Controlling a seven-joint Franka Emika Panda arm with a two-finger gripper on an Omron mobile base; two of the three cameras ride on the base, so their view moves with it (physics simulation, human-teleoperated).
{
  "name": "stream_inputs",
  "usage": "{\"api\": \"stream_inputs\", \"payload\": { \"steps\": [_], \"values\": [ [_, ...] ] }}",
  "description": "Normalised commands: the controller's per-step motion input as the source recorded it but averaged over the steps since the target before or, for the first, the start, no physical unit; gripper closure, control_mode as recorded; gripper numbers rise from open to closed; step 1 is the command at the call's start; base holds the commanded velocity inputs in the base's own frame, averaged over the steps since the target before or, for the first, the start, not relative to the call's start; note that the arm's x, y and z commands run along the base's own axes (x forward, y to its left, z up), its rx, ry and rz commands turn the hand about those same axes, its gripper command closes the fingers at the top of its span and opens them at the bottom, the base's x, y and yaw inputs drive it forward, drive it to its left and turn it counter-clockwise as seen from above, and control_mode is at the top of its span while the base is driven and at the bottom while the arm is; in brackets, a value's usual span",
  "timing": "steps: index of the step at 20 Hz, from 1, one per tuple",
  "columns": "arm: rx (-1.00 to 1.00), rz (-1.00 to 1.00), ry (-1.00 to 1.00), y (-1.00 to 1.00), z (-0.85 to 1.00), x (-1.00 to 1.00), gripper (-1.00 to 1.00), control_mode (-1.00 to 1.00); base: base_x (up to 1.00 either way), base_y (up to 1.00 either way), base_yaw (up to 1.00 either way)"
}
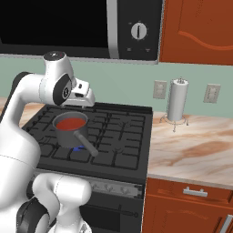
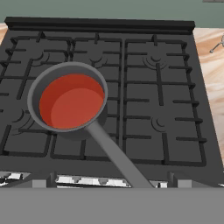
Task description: Wait until the marinara sauce is simmered to a deep red color and then turn off the stove.
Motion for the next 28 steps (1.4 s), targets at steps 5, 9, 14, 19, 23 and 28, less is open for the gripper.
{"api": "stream_inputs", "payload": {
  "steps": [5, 9, 14, 19, 23, 28],
  "values": [
    [0.0, 0.0, 0.03, 0.05, -0.01, 0.0, -1.0, -1.0, 0.0, 0.0, 0.0],
    [0.0, 0.0, 0.02, 0.19, -0.01, 0.0, -1.0, -1.0, 0.0, 0.0, 0.0],
    [0.0, 0.0, 0.0, 0.23, 0.0, 0.0, -1.0, -1.0, 0.0, 0.0, 0.0],
    [0.0, 0.0, 0.0, 0.19, 0.0, 0.0, -1.0, -1.0, 0.0, 0.0, 0.0],
    [0.0, 0.0, 0.0, 0.0, 0.0, 0.0, -1.0, -1.0, 0.0, 0.0, 0.0],
    [0.0, 0.0, 0.0, 0.0, 0.0, 0.0, -1.0, -1.0, 0.0, 0.0, 0.0]
  ]
}}
